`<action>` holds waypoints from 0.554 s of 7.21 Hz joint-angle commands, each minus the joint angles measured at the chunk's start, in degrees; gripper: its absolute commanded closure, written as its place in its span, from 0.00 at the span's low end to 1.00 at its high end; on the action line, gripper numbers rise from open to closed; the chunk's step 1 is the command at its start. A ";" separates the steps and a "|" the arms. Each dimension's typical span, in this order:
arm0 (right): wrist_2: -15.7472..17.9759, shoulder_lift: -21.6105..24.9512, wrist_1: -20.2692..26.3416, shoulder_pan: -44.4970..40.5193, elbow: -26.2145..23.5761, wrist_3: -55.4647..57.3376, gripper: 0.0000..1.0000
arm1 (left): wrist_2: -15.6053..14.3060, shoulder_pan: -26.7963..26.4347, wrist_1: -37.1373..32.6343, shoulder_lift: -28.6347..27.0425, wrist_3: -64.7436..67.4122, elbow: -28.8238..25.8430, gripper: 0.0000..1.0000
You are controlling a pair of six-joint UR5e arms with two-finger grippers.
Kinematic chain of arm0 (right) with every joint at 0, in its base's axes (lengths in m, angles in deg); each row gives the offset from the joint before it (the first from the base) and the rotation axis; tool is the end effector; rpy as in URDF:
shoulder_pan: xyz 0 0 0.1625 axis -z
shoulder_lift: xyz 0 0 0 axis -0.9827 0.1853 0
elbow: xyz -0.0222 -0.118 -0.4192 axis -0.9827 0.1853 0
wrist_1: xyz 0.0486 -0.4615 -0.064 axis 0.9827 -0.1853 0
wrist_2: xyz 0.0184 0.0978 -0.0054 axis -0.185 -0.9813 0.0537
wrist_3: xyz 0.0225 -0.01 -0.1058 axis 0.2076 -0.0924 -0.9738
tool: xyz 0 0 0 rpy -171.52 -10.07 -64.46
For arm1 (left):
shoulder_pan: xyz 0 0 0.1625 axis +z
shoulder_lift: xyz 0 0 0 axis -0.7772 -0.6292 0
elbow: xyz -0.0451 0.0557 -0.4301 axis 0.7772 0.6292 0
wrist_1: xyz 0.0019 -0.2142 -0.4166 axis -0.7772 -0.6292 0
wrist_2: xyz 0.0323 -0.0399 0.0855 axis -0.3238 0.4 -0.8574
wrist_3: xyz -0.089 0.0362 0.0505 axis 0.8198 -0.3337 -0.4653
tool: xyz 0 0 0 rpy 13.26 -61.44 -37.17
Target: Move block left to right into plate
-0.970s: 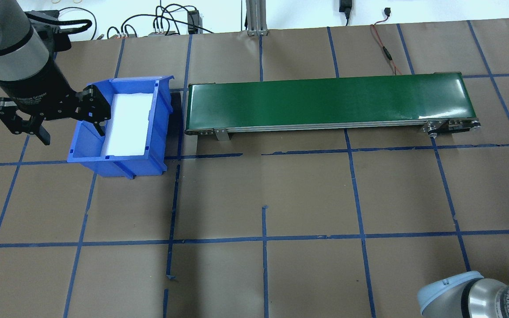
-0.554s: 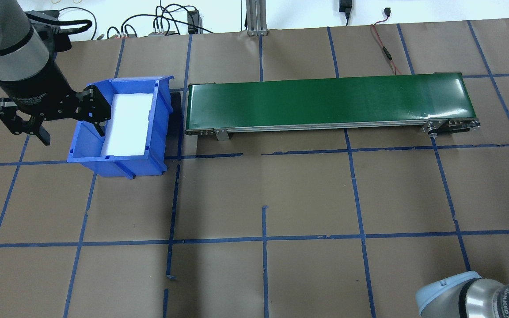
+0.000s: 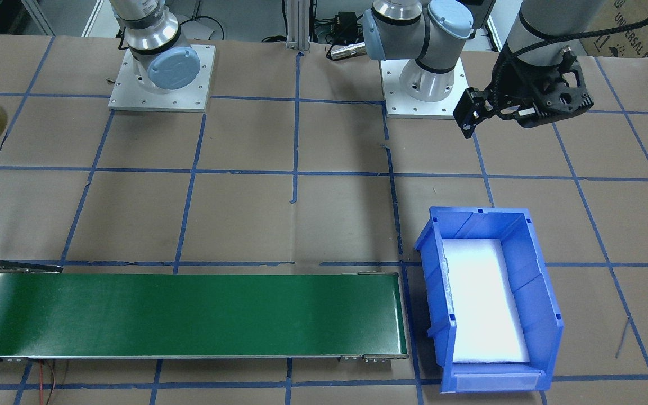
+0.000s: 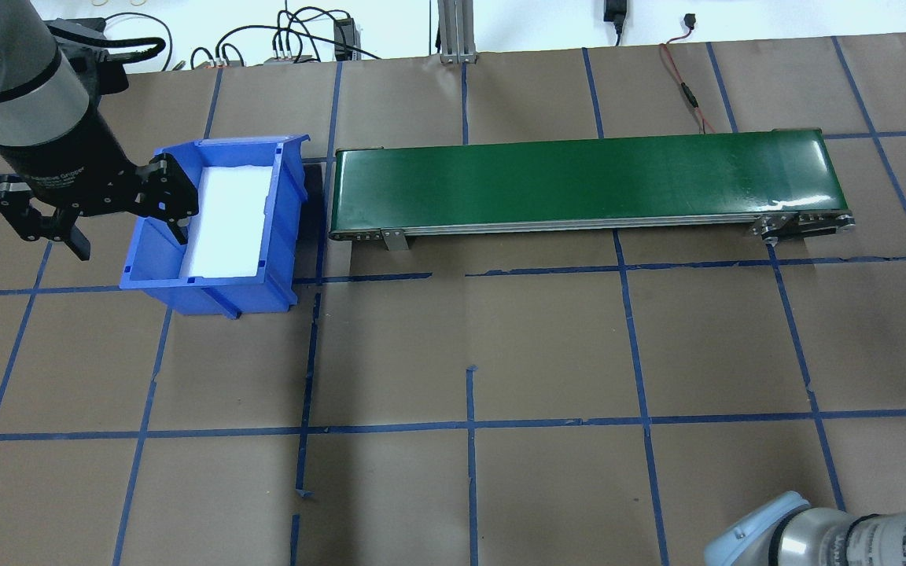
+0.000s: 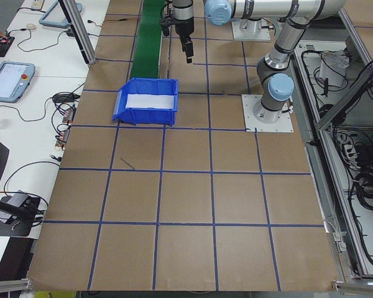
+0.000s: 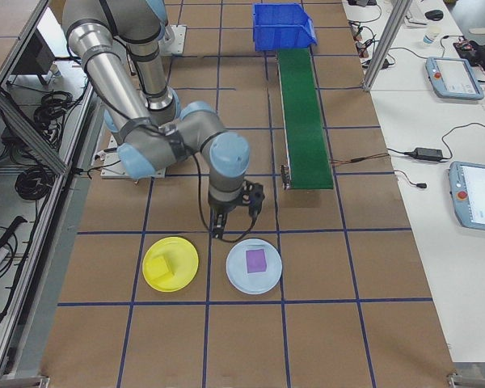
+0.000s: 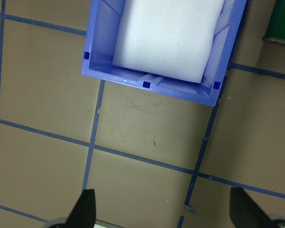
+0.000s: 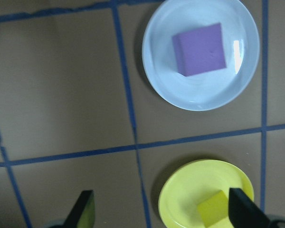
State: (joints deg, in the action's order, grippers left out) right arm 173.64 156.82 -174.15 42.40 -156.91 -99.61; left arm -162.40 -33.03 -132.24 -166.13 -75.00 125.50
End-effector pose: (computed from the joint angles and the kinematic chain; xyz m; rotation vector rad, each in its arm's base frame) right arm -0.4014 -0.4533 0.4177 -0.1810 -3.0964 -0.1827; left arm -0.0656 -0.5154 0.4839 -0.3497 2.9832 0.1239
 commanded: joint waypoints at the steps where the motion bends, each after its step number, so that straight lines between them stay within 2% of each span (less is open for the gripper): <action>1: -2.00 4.88 8.40 -17.49 2.50 17.85 0.00 | -0.04 0.02 -0.05 -0.02 0.00 0.01 0.00; 3: -3.24 8.14 10.96 -33.93 2.58 37.43 0.00 | -0.13 0.02 -0.05 0.07 0.00 0.01 0.00; 4: -3.34 9.29 10.97 -40.27 2.50 43.45 0.00 | -0.04 -0.07 0.03 -0.02 0.00 0.01 0.00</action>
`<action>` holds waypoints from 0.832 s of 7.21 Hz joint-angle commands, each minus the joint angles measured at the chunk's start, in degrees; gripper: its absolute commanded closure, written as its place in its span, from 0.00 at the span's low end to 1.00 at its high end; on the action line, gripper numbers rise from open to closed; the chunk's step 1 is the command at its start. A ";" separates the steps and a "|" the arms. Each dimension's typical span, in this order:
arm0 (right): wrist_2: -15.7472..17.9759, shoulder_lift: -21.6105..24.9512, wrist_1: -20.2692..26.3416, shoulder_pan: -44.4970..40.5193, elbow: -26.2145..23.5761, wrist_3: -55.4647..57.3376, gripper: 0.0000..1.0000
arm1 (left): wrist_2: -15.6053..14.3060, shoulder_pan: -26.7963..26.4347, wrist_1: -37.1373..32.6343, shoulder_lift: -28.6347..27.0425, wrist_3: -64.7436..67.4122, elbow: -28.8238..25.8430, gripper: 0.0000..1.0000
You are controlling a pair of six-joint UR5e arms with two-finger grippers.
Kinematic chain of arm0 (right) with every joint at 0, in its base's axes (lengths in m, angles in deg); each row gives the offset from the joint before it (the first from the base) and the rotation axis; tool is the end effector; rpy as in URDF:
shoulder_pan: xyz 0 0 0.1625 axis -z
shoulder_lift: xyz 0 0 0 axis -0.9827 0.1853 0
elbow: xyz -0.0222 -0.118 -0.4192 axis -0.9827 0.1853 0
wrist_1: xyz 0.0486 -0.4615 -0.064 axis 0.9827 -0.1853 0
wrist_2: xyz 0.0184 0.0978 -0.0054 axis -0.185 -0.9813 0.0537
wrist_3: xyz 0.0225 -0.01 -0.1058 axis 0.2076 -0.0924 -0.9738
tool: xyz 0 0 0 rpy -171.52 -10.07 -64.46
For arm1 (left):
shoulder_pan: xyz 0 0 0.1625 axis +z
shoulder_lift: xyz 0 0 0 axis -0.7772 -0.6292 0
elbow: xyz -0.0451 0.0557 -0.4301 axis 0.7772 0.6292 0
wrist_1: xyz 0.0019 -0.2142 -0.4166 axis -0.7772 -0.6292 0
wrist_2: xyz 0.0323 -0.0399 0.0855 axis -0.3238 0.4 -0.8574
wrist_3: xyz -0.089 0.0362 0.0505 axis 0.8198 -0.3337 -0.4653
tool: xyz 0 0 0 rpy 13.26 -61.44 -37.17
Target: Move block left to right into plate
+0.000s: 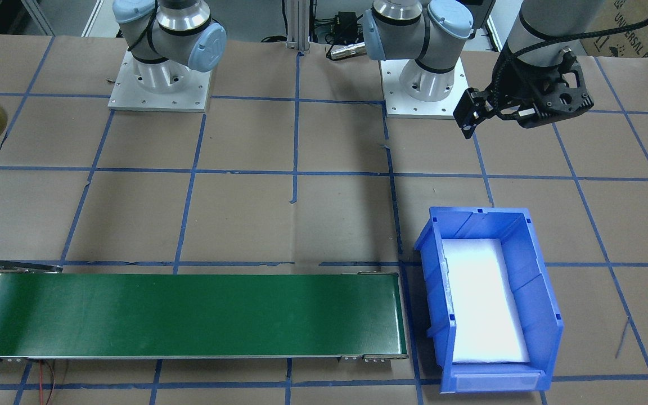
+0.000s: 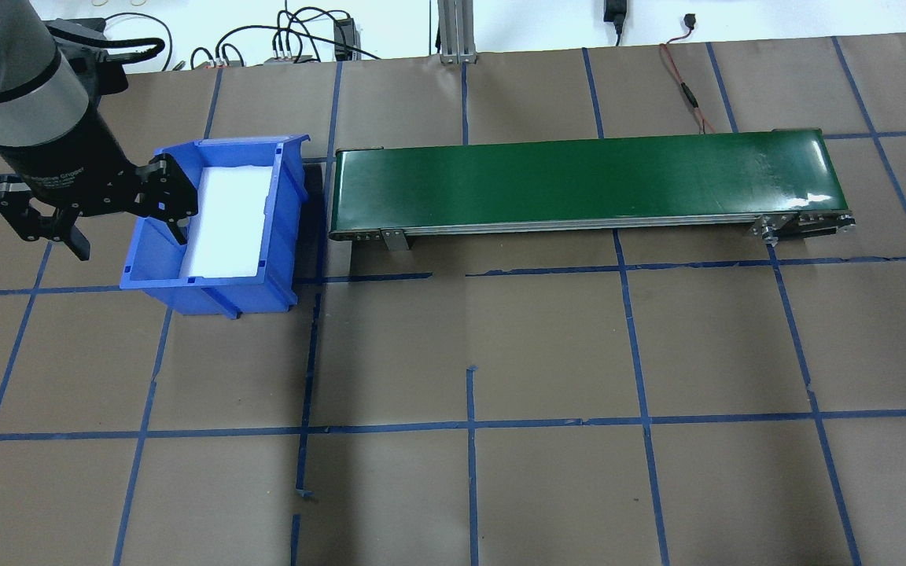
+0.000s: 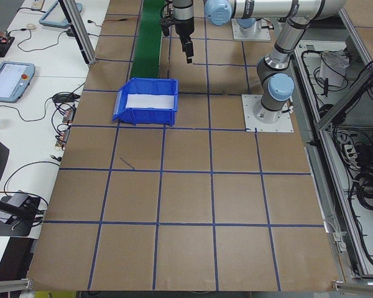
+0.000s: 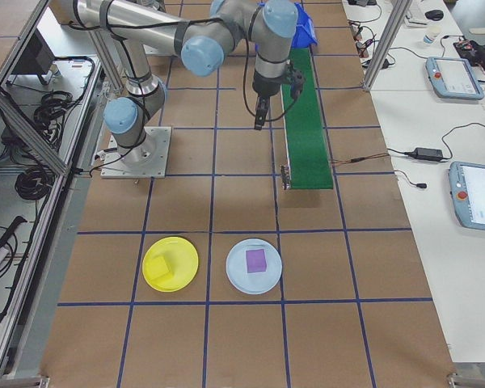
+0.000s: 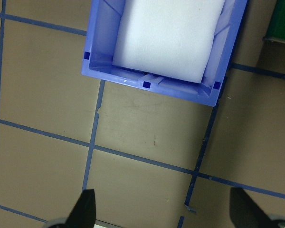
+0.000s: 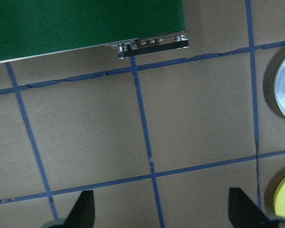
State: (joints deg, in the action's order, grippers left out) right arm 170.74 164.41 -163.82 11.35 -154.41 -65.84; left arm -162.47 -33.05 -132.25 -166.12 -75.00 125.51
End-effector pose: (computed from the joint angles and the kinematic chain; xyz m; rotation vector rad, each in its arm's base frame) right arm -0.0849 -0.5477 0.4991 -0.2558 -3.0865 -0.1083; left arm -0.0656 -0.5153 0.4839 -0.3489 2.9821 0.1241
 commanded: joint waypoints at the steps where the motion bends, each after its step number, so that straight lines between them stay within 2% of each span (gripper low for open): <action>1: -1.83 1.89 0.63 -13.90 0.09 15.56 0.00 | 0.03 0.03 -0.04 0.06 0.00 0.00 0.00; 2: -5.32 2.07 0.11 -17.86 -0.35 19.88 0.00 | -0.06 0.03 -0.04 0.06 0.00 0.00 0.00; 3: -6.06 1.98 -0.68 -20.07 -0.52 20.88 0.00 | 0.03 0.03 0.04 -0.03 0.00 0.00 0.00; 4: -6.15 1.55 -2.95 -23.05 -0.61 25.85 0.00 | -0.06 0.03 -0.04 0.06 0.00 0.09 0.00; 6: -5.45 1.19 -4.11 -25.37 -0.53 26.43 0.00 | 0.03 0.03 -0.04 -0.03 0.00 0.09 0.00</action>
